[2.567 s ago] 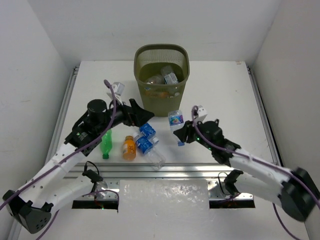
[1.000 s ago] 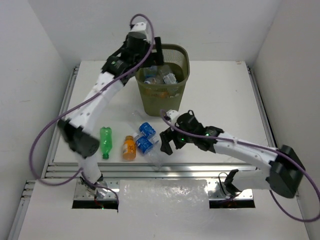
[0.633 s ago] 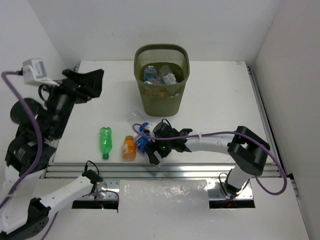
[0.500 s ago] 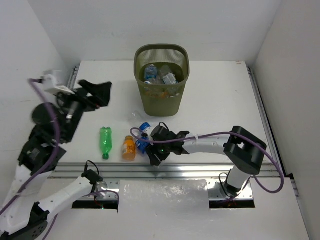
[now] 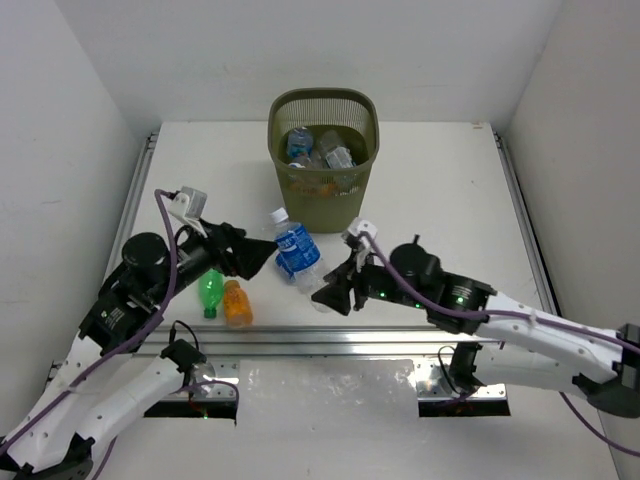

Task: Put the plastic bottles in the bin

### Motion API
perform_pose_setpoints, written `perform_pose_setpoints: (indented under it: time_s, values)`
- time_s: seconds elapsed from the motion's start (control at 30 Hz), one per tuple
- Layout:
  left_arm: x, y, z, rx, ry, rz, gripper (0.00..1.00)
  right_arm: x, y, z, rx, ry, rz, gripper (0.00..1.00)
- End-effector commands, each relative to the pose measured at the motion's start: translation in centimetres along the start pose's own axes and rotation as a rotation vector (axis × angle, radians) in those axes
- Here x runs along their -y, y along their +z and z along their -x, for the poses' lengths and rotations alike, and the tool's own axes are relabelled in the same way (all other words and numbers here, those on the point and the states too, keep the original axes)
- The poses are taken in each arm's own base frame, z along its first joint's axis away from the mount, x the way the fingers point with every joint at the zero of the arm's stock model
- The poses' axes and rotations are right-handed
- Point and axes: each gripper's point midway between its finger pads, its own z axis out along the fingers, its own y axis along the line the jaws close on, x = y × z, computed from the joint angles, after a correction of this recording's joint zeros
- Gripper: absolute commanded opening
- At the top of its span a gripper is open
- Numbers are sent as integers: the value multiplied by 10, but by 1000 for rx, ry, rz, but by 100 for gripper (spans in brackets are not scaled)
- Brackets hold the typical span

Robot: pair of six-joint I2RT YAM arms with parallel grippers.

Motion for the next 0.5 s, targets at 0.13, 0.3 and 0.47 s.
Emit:
perform_pose_setpoints:
  time_s: [0.13, 0.3, 0.47]
  values:
    - [117, -9, 13, 0, -30, -706, 100, -59, -30, 54, 227, -81, 305, 30]
    - [126, 5, 13, -12, -46, -773, 76, -85, -40, 83, 290, -123, 417, 32]
    - [126, 23, 55, 62, 1, -654, 0, -58, -43, 102, 373, -115, 248, 99]
